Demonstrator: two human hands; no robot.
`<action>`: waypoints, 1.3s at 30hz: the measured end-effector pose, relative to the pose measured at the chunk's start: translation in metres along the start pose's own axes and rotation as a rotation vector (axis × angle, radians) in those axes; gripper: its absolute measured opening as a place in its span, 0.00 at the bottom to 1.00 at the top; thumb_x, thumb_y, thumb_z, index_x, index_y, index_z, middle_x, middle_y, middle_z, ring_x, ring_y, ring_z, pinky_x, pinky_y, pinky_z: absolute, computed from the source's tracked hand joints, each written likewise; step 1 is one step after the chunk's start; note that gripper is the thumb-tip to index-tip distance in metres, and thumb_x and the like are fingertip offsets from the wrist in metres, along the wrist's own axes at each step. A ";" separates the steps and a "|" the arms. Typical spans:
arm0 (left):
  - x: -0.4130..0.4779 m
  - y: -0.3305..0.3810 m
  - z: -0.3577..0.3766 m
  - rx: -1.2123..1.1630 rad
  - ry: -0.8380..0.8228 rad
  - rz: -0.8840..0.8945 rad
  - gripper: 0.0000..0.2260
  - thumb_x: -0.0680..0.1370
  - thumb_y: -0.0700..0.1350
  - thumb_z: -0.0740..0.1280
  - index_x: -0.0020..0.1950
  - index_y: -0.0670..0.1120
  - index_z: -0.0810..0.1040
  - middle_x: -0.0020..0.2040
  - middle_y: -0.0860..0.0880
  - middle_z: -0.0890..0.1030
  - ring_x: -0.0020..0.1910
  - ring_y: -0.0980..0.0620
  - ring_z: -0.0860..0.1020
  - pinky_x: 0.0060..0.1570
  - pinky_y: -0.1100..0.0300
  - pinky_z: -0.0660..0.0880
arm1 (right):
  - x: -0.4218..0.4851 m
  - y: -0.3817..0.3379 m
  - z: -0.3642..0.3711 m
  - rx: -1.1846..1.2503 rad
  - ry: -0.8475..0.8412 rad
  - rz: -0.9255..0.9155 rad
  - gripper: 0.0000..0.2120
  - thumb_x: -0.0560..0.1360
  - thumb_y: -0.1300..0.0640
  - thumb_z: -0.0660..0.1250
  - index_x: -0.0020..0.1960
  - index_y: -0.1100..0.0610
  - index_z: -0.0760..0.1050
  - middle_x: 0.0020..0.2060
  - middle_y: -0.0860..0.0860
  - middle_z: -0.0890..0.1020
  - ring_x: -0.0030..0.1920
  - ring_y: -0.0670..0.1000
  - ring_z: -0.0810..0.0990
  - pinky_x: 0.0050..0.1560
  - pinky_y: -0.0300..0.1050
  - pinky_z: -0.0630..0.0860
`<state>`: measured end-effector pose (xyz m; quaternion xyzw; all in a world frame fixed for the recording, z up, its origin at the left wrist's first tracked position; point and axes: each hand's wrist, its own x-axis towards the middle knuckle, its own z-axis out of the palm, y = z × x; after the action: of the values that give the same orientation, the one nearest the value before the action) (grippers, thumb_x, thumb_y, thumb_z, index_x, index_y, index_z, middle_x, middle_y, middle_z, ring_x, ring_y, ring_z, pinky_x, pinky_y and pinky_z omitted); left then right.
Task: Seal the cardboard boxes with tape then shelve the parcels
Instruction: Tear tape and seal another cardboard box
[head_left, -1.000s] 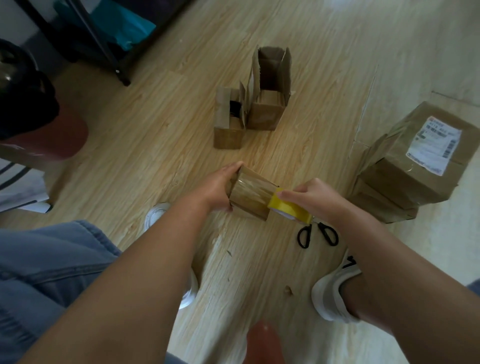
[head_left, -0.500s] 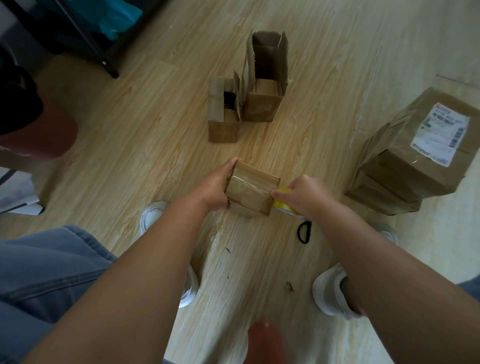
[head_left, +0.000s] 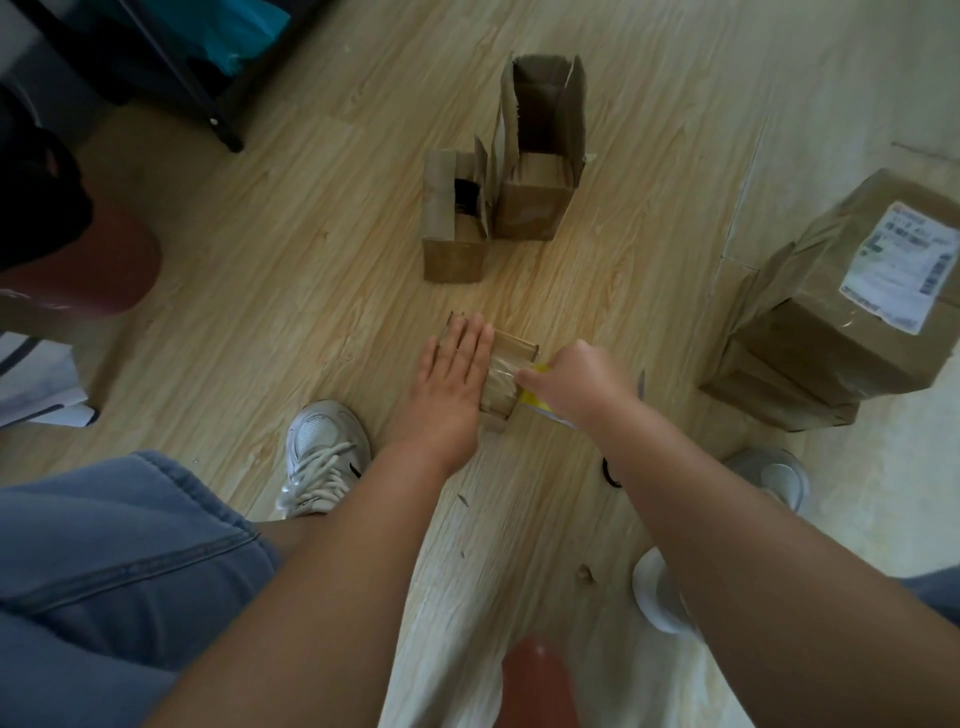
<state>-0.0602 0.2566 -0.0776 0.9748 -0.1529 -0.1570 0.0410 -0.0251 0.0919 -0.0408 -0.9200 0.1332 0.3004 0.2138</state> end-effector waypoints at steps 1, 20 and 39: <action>0.000 -0.001 0.003 0.005 0.004 -0.004 0.43 0.73 0.32 0.54 0.75 0.45 0.24 0.75 0.47 0.23 0.74 0.49 0.25 0.76 0.48 0.33 | -0.001 0.002 0.002 0.014 -0.002 -0.002 0.22 0.77 0.38 0.66 0.43 0.58 0.77 0.35 0.51 0.80 0.34 0.50 0.78 0.29 0.41 0.67; 0.024 0.024 -0.037 0.247 -0.125 -0.028 0.46 0.74 0.50 0.71 0.80 0.53 0.42 0.77 0.41 0.46 0.77 0.40 0.47 0.74 0.48 0.52 | 0.004 0.011 0.007 0.246 -0.071 0.050 0.26 0.74 0.36 0.70 0.32 0.51 0.61 0.26 0.48 0.67 0.27 0.48 0.66 0.27 0.43 0.59; 0.024 -0.003 -0.047 -0.368 -0.182 -0.043 0.54 0.65 0.45 0.80 0.81 0.46 0.48 0.81 0.48 0.54 0.76 0.46 0.62 0.70 0.54 0.64 | -0.024 0.001 -0.076 0.204 -0.382 -0.285 0.15 0.73 0.38 0.72 0.46 0.49 0.83 0.40 0.45 0.86 0.50 0.46 0.82 0.59 0.46 0.73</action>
<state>-0.0229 0.2534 -0.0407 0.9357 -0.1037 -0.2705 0.2012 -0.0063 0.0582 0.0286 -0.8297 -0.0111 0.4204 0.3670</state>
